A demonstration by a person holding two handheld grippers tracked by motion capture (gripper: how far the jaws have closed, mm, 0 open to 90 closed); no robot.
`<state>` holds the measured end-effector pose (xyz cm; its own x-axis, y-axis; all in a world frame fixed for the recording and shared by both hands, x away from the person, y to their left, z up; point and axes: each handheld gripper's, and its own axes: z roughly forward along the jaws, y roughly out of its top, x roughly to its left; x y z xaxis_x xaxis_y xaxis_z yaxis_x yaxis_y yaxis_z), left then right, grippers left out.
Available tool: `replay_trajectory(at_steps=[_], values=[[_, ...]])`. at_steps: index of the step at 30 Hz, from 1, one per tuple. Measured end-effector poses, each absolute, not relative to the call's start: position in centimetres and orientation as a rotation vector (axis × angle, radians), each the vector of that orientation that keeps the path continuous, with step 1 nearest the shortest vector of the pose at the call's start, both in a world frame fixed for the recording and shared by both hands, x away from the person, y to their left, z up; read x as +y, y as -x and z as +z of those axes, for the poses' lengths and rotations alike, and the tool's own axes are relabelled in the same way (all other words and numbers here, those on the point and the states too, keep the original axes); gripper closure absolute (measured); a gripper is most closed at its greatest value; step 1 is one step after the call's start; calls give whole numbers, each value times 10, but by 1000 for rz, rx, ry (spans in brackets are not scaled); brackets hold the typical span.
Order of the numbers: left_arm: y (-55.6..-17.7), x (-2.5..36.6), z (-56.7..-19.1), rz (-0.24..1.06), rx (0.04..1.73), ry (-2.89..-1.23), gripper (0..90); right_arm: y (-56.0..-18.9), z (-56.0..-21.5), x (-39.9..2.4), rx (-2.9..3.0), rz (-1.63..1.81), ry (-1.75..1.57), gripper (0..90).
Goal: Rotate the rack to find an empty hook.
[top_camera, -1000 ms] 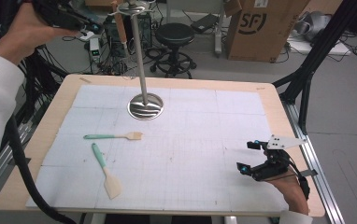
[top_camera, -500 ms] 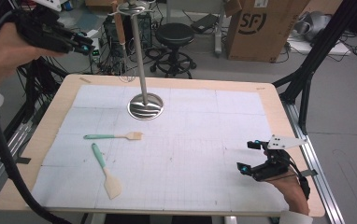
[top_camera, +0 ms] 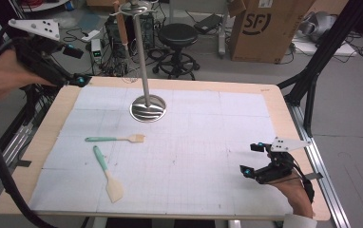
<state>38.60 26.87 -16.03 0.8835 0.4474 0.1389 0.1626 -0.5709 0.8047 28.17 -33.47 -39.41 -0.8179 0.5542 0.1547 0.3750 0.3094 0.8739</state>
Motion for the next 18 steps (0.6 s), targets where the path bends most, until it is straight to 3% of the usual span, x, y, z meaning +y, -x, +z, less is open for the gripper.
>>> replay_trajectory(at_steps=[4, 18], values=[[-378, 271, -171, 361, 348, -2170, 17, -282, -393, -334, 2395, 1526, -857, 1], [-362, 270, -200, 338, 331, -2161, 17, -283, -393, -333, 2392, 1528, -853, 1]])
